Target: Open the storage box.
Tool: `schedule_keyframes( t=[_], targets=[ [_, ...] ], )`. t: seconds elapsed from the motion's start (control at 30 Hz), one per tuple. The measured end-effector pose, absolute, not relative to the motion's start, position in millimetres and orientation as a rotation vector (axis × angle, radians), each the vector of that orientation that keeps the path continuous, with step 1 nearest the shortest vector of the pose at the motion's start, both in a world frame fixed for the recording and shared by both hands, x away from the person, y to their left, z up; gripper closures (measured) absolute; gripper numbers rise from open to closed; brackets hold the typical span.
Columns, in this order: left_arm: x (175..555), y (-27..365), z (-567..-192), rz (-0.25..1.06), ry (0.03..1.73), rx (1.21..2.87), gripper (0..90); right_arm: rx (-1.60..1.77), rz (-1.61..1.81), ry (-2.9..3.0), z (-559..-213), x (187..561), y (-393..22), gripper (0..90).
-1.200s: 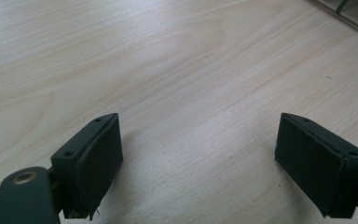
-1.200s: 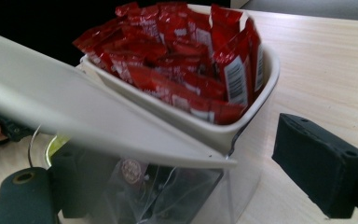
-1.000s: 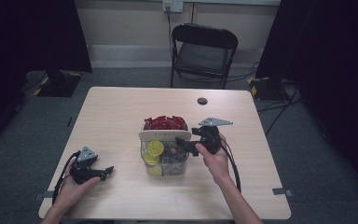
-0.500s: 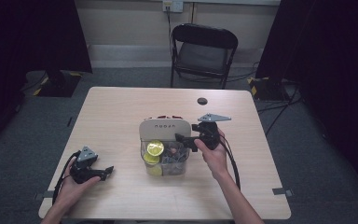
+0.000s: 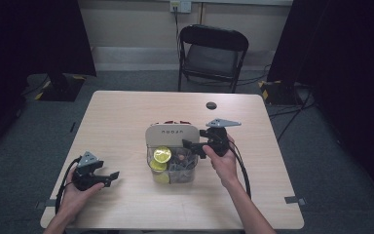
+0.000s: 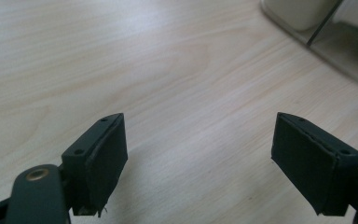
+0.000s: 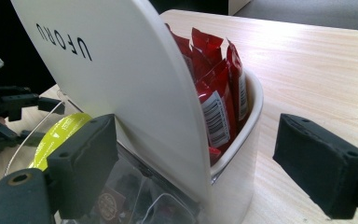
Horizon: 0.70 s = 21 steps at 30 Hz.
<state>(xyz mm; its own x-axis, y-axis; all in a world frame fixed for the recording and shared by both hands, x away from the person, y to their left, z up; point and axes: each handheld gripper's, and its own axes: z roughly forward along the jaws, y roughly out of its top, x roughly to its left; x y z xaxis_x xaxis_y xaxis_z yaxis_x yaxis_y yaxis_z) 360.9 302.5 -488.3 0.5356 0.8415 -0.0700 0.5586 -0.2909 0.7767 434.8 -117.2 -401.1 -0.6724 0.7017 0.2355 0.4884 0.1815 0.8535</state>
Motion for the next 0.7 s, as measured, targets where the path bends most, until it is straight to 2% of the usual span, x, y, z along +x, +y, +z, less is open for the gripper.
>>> schedule_keyframes(
  t=[0.7],
  targets=[
    [353,285,-465,0.437,1.033,1.941,19.6,1.157,1.497,2.252,-401,437,-117,11.2]
  ],
)
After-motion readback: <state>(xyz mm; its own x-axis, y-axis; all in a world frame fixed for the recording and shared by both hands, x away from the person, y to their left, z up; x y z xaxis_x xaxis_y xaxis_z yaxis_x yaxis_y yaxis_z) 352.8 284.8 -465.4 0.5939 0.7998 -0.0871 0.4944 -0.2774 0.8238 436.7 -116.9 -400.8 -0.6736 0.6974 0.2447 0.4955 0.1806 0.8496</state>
